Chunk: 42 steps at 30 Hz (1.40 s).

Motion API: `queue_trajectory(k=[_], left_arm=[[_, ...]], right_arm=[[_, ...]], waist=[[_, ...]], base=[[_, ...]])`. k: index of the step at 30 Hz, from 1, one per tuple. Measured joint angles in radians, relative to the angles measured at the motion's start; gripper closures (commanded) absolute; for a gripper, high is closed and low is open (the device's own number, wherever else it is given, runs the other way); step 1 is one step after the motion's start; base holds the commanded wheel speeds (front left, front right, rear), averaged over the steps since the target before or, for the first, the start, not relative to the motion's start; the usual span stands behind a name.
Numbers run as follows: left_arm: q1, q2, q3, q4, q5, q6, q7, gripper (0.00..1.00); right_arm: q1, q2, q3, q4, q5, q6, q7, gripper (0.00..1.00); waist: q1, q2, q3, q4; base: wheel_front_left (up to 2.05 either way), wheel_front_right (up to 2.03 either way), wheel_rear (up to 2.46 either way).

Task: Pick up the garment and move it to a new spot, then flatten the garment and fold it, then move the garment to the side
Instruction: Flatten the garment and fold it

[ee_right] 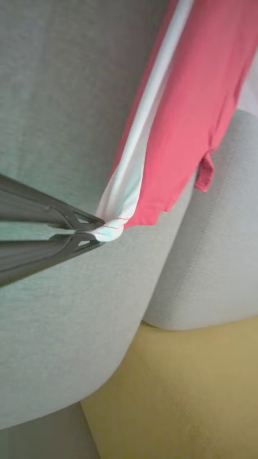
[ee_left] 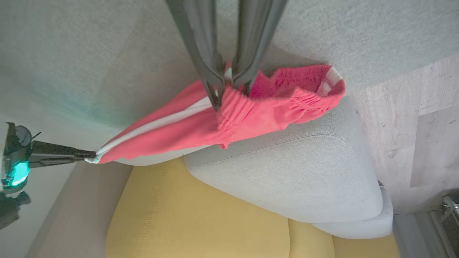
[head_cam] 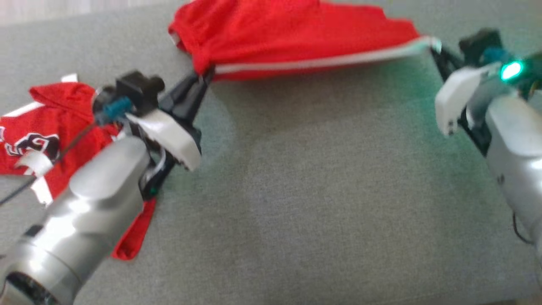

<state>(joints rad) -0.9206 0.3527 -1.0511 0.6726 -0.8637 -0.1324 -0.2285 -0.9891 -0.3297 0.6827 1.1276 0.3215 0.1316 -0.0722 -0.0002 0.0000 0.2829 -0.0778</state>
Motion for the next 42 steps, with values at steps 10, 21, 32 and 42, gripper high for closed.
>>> queue_trajectory(k=[10,21,32,42], left_arm=[[0.139,0.02,-0.076,-0.086,0.011,0.012,0.007,1.0],[0.322,0.054,-0.126,-0.273,0.009,0.089,0.017,1.0],[0.401,0.078,-0.147,-0.458,-0.017,0.172,0.052,1.0],[0.39,0.08,-0.118,-0.477,-0.018,0.197,0.051,1.0]], right_arm=[[0.132,-0.17,0.257,-0.225,0.293,0.0,0.203,1.0],[0.249,-0.351,0.38,-0.427,0.488,0.0,0.315,1.0],[0.379,-0.456,0.318,-0.556,0.558,0.0,0.347,1.0],[0.381,-0.419,0.137,-0.577,0.456,0.0,0.291,1.0]], waist=[[-0.0001,0.0,-0.123,-0.001],[0.0001,0.0001,-0.247,-0.019],[0.0002,0.0,-0.276,-0.012],[0.0002,0.0,-0.225,0.009]], base=[[0.0,0.0,0.0],[0.0,0.0,0.0],[0.0,0.0,0.0],[0.0,0.0,0.0]])
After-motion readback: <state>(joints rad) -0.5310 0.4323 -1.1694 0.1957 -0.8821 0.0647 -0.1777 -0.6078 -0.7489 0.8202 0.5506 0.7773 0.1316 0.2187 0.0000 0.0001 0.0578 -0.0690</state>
